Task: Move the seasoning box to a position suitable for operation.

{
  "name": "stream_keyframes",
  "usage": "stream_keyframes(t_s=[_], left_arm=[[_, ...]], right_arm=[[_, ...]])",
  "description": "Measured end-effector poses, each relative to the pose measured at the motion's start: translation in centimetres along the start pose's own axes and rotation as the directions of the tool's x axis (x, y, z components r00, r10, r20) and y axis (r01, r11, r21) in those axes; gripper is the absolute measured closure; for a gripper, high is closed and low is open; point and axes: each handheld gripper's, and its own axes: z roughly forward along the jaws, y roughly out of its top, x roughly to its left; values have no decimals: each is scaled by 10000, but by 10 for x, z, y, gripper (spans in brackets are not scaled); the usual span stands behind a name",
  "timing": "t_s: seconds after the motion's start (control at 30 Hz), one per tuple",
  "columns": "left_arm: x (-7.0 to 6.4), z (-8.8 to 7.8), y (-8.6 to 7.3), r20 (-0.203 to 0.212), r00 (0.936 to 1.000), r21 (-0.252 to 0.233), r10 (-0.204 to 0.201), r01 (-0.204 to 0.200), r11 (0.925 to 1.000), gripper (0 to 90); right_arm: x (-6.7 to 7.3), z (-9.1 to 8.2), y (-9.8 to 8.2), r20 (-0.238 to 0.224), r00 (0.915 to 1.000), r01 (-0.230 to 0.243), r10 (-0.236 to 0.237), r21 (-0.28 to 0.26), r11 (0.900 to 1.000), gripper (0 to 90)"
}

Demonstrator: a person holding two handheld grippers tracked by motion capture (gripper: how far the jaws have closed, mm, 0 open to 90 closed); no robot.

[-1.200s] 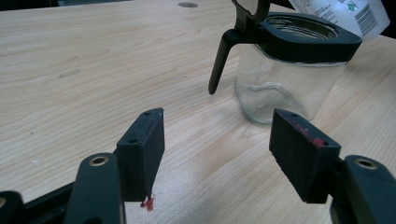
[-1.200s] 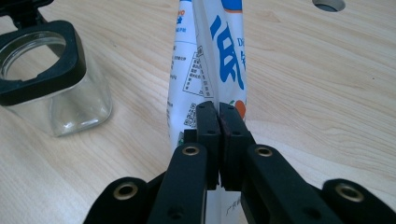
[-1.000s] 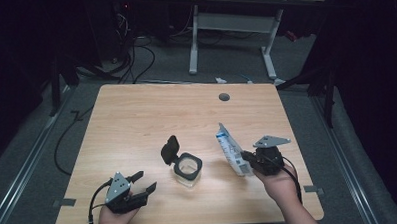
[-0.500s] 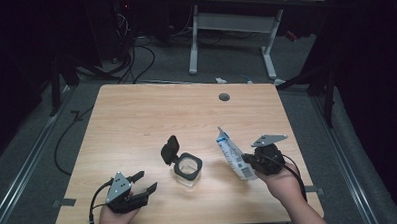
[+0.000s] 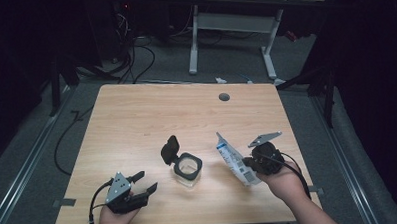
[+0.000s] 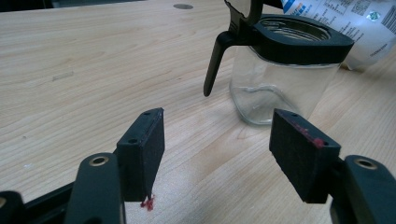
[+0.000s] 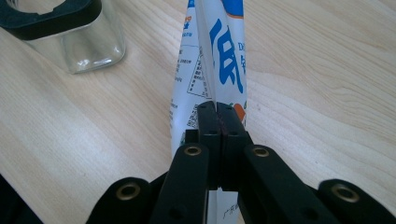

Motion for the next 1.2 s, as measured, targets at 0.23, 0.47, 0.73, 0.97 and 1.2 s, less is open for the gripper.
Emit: stream_keyframes(t_s=[0.23,0.47,0.73,0.97,1.2], left_arm=[[-1,1,0,36,10000,-22,49,-49,10000,363],[-1,1,0,68,10000,-19,63,-63,10000,363],[-8,0,2,246,9996,-58,166,-165,9998,367],[-27,3,3,844,9951,-1,509,-511,9987,371],[-49,9,2,1491,9856,76,795,-815,9966,369]], right_arm=[[1,-6,5,92,9999,88,-93,533,9985,900],[1,-8,7,81,9998,180,-188,867,9961,900],[2,-7,8,64,9997,219,-229,1257,9918,900],[3,-11,8,-19,9997,245,-244,1251,9918,900],[4,-13,7,-101,9997,249,-238,1376,9902,900]])
